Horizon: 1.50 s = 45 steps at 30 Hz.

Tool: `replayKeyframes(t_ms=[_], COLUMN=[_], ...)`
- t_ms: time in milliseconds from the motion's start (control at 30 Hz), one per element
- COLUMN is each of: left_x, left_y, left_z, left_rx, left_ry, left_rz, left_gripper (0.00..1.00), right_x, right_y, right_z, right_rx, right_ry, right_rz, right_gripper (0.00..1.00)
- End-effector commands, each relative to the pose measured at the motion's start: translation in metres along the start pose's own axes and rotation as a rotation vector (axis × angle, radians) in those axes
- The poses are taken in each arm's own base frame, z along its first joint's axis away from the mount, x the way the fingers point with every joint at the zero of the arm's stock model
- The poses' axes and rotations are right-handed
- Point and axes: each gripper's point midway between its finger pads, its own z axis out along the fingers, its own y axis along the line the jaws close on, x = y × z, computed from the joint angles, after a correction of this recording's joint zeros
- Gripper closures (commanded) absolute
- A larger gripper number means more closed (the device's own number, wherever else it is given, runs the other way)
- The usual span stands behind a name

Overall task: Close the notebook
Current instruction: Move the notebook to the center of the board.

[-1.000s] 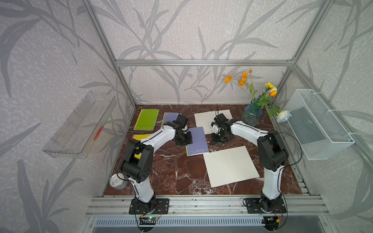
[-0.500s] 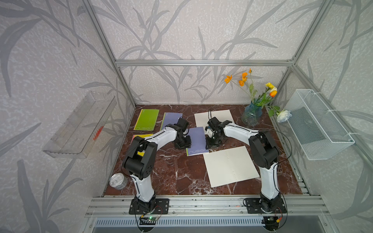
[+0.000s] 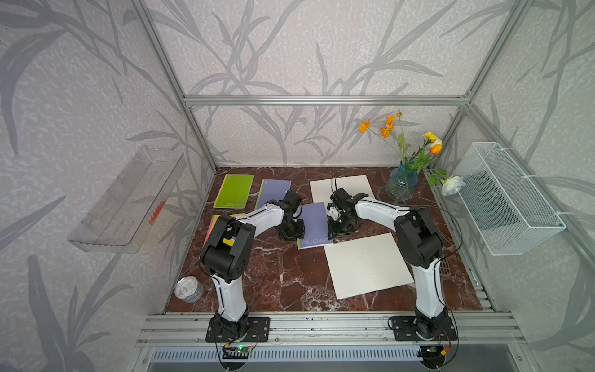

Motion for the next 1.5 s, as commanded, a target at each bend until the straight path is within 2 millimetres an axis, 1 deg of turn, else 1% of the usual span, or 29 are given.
replayKeyframes(t_ms=[0,233,667,833,933,1200,1367,1467], left_x=[0.005,0.010,0.043,0.055,0.059,0.070,0.077,0.076], left_y=[0.007,0.015,0.044,0.050,0.055,0.070,0.075,0.077], left_z=[0.007,0.002,-0.006,-0.010,-0.015,-0.029,-0.028,-0.030], left_rx=[-0.012,-0.042,-0.113,-0.113,-0.124,-0.184,-0.193,-0.202], left_ry=[0.028,0.026,0.045,0.037,0.029,0.007,0.022,0.012], left_rz=[0.008,0.002,-0.044,-0.071,-0.081,-0.105,-0.114,-0.115], left_gripper=[0.62,0.64,0.65,0.65,0.65,0.65,0.65,0.65], right_x=[0.002,0.008,0.036,0.049,0.054,0.061,0.063,0.067], right_y=[0.008,0.025,0.049,0.056,0.061,0.072,0.077,0.073], right_z=[0.005,0.007,0.016,0.020,0.022,0.024,0.028,0.028], right_rx=[-0.004,-0.003,-0.007,0.001,0.000,-0.003,-0.005,0.007], right_ry=[0.026,0.033,0.052,0.061,0.065,0.071,0.070,0.068], right_rz=[-0.005,-0.040,-0.096,-0.115,-0.130,-0.157,-0.163,-0.152], right_gripper=[0.70,0.73,0.75,0.75,0.75,0.75,0.75,0.75])
